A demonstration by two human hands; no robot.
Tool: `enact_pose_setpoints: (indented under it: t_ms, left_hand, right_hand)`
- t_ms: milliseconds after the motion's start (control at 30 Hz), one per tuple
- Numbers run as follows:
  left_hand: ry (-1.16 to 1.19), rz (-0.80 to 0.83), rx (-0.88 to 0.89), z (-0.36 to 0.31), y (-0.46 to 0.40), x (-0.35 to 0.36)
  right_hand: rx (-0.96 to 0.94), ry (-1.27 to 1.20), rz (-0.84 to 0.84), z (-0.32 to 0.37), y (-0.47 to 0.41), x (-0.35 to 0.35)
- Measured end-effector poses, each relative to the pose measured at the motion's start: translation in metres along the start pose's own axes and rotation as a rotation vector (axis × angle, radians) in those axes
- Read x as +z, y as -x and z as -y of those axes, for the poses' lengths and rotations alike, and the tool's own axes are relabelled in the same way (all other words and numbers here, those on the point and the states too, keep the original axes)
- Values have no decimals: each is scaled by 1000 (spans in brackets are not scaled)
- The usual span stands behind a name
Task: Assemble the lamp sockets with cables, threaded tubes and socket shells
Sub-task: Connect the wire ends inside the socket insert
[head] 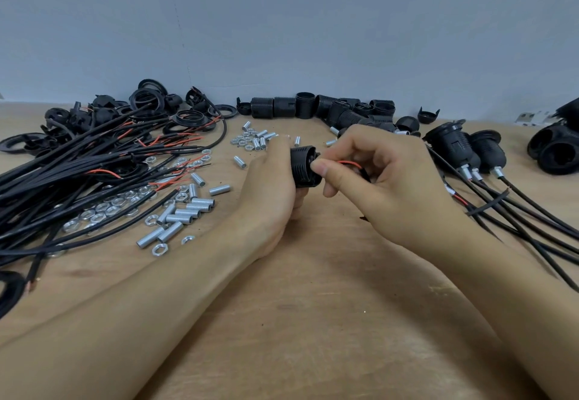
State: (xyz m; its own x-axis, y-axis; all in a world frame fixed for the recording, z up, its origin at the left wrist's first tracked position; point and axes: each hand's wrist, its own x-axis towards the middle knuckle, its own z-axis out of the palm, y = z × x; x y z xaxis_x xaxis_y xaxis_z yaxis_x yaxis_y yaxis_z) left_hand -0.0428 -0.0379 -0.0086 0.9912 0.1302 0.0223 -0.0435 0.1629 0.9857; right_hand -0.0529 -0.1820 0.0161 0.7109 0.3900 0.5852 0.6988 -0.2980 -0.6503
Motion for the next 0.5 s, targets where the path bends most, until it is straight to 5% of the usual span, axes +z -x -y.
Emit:
enact_pose_setpoints:
  t_ms: [333, 400, 500]
  left_hand:
    - [61, 12, -31, -4, -3, -6]
    - [69, 18, -28, -4, -4, -6]
    - [68, 14, -25, -3, -4, -5]
  right_hand:
    - [273, -2, -4, -6, -14, -27]
    - [359, 34, 149, -9, -17, -51]
    - [468, 80, 602, -12, -13, -71]
